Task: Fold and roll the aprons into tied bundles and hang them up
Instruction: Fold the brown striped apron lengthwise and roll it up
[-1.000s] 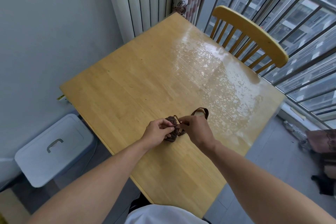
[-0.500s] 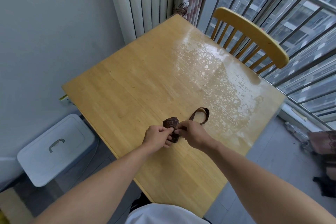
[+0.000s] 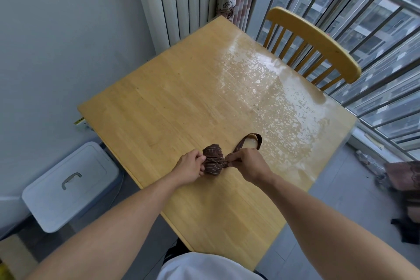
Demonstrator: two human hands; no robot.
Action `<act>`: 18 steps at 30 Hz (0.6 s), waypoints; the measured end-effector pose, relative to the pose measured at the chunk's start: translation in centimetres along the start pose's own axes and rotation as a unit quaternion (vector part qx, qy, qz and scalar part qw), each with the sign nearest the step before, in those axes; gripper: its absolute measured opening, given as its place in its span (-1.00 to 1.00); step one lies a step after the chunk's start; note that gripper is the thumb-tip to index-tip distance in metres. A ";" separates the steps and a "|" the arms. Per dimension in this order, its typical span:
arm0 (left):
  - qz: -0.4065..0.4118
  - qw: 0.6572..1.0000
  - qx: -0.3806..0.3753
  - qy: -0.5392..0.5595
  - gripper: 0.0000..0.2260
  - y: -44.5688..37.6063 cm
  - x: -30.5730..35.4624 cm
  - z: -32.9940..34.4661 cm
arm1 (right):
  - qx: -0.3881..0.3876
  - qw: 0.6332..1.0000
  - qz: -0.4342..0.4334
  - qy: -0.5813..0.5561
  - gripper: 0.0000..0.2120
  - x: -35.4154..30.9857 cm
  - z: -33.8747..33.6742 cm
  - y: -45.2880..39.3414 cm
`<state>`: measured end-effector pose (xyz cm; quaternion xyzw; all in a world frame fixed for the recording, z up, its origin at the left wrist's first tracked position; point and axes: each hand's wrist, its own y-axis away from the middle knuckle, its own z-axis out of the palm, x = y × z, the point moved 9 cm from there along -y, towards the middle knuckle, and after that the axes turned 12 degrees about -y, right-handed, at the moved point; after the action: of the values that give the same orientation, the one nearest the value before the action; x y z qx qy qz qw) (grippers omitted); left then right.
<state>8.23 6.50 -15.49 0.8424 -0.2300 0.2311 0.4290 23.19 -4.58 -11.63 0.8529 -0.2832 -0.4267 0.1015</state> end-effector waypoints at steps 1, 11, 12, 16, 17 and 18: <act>0.009 1.000 0.002 -0.022 -0.82 0.0 -0.1 0.0 | 0.008 1.000 0.002 0.001 -0.84 0.0 0.0 0.2; 0.030 0.998 0.028 -0.040 -0.76 0.4 -1.2 -0.1 | 0.094 0.993 0.060 0.028 -0.81 1.8 -1.3 1.2; 0.028 0.999 0.030 -0.033 -0.77 0.3 -1.3 -0.2 | 0.098 0.993 0.063 0.031 -0.82 1.8 -1.3 1.2; 0.024 0.999 0.037 -0.002 -0.79 0.2 -1.8 -0.7 | 0.102 0.992 0.070 0.039 -0.82 1.8 -1.2 1.5; 0.024 0.999 0.033 0.001 -0.79 0.3 -1.7 -0.5 | 0.102 0.991 0.082 0.037 -0.81 2.1 -1.0 1.8; 0.021 0.999 0.030 0.000 -0.78 0.2 -1.7 -0.5 | 0.105 0.990 0.092 0.032 -0.81 2.4 -1.0 1.8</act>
<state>6.72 7.10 -16.13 0.8497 -0.2412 0.2467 0.3987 24.38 -7.54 -11.91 0.8424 -0.4002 -0.3559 0.0593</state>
